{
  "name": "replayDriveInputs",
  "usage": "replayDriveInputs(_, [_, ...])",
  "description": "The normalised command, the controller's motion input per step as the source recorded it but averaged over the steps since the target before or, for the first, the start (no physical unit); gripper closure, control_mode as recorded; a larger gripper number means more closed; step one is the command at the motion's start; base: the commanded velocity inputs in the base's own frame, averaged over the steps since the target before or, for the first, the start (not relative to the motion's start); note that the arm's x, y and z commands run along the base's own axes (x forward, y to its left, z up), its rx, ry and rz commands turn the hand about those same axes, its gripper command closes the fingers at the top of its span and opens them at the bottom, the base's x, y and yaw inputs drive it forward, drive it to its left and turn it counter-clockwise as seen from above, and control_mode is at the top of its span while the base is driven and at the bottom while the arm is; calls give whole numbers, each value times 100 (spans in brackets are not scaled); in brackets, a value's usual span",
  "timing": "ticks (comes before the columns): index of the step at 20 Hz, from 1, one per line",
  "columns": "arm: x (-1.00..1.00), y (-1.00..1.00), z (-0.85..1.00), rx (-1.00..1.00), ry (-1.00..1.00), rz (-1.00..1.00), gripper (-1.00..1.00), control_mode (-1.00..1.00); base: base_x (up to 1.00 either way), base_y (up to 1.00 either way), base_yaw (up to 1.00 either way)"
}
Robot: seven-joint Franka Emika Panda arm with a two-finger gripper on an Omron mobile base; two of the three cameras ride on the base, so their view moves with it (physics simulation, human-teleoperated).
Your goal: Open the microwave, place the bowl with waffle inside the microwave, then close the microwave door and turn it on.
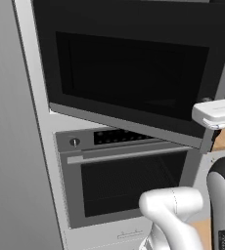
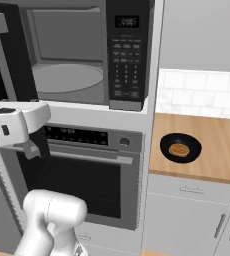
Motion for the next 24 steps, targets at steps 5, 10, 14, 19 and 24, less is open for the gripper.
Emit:
replayDriveInputs(5, [-3,1,0,0,0,0,-100,-100,0,0,0])
replayDriveInputs(10, [-45,-3,1,0,-1,1,-100,-100,0,0,0])
replayDriveInputs(14, [-73,-9,2,0,-1,2,-100,-100,0,0,0])
replayDriveInputs(19, [-31,-36,11,0,0,5,-100,-100,0,0,0])
replayDriveInputs(24, [8,-75,5,4,0,27,-100,-100,0,0,0])
